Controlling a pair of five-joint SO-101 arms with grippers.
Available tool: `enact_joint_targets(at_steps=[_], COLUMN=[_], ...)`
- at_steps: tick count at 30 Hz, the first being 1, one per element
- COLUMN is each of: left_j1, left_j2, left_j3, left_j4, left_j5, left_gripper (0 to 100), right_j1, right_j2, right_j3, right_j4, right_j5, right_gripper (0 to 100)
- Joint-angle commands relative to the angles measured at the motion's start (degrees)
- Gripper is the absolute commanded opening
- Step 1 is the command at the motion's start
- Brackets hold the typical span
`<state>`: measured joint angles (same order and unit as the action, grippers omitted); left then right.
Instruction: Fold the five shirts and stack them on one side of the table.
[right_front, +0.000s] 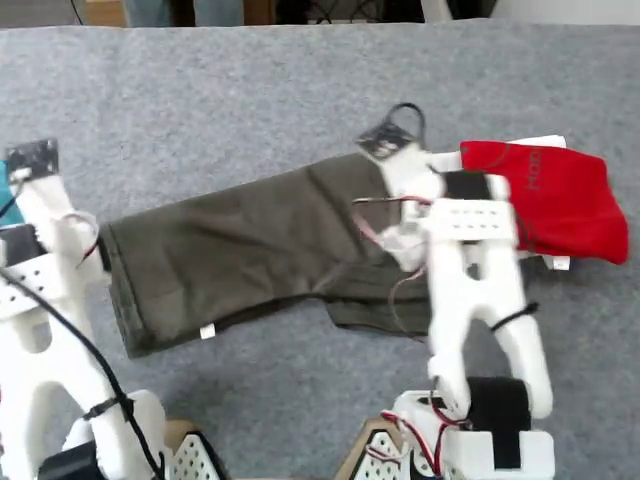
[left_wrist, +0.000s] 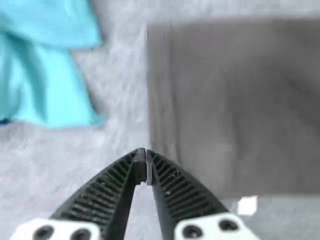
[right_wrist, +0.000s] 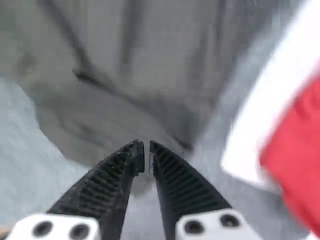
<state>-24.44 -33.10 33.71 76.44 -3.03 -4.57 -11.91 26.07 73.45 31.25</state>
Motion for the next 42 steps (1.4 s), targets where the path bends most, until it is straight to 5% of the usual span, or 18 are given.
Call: enact_joint_targets(at_steps=[1, 6, 14, 22, 42], left_j1=[6.37, 7.78, 8.13, 8.13, 7.78], left_j2=[3.69, 16.88, 32.35, 33.85, 33.85], left_j3=[-0.13, 4.53, 4.35, 1.54, 2.33], left_j4=[-10.2, -25.85, -33.58, -31.82, -31.82], left_j5=[5.63, 6.68, 6.68, 6.68, 6.42], left_gripper=[3, 3, 3, 3, 3], right_j1=[-7.47, -9.49, -9.76, -9.41, -9.76], right_j2=[4.7, 16.57, 23.08, 14.02, 2.95], right_j3=[-3.21, -3.21, -3.82, -2.07, 19.21], right_j4=[-7.21, -15.74, -11.08, -0.53, -1.93], right_j5=[-6.24, -11.25, -11.6, -11.6, -11.08], right_gripper=[1.5, 1.5, 1.5, 1.5, 1.5])
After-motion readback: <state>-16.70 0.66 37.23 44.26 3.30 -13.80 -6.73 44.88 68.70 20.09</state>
